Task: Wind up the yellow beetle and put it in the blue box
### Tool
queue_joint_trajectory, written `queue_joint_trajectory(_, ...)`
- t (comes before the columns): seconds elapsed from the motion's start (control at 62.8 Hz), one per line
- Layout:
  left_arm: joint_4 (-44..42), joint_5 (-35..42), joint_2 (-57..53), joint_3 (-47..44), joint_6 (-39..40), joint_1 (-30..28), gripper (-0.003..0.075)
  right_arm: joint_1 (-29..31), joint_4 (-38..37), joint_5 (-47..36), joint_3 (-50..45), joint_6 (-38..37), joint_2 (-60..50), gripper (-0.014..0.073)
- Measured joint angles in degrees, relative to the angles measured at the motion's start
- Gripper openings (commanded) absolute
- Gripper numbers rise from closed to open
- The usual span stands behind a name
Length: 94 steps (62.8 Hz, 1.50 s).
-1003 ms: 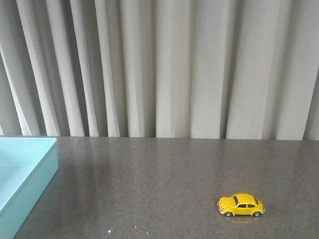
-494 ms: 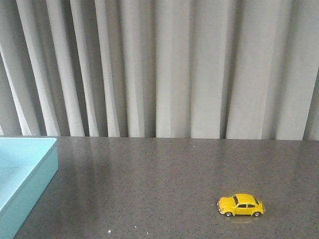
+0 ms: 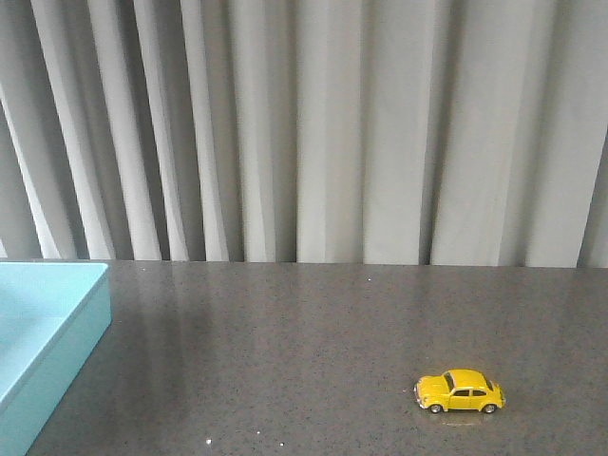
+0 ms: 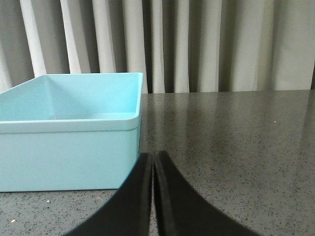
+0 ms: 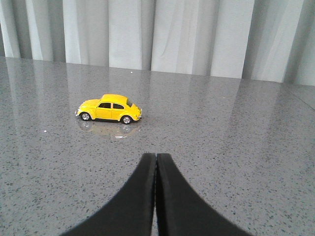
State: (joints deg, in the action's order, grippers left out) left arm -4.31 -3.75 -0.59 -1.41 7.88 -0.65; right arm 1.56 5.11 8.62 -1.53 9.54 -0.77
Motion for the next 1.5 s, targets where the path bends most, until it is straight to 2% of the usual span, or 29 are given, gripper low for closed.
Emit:
queue_joint_trajectory(0.159,0.0,0.0,0.0,0.0,0.0,0.0,-0.0005,0.0,0.3,0.0,0.0,-0.3,0.0,-0.0004)
queue_joint_trajectory(0.35,2.3,0.9,0.0,0.9,0.0,0.0,-0.0005,0.0,5.9,-1.9,0.2,-1.5,0.0,-0.0004)
queue_joint_trajectory(0.51,3.5,1.0,0.0,8.5,0.0,0.0,-0.0005,0.0,7.7,-2.1,5.7,-1.5,0.7,-0.0004)
queue_joint_trajectory(0.621,3.6,0.3,2.7,15.5,-0.2,0.0,-0.0005,0.0,7.8,-1.6,12.0,-0.8,5.1,-0.0004)
queue_joint_trajectory(0.876,-0.2,-11.6,19.4,34.4,-0.2,0.0,-0.0005,0.0,7.5,5.0,29.3,-0.6,20.4,-0.0004)
queue_joint_trajectory(1.003,-0.3,-18.0,27.9,41.1,-1.2,0.0,-0.0005,0.0,7.3,8.0,34.8,-0.6,27.9,-0.0004)
queue_joint_trajectory(1.338,0.1,-28.3,41.7,42.5,-4.1,0.0,-0.0005,0.0,7.3,16.2,36.0,-0.6,44.0,-0.0004)
queue_joint_trajectory(1.497,0.2,-29.5,44.3,42.5,-4.2,0.0,-0.0001,0.0,7.3,17.3,36.0,-0.4,48.3,0.0)
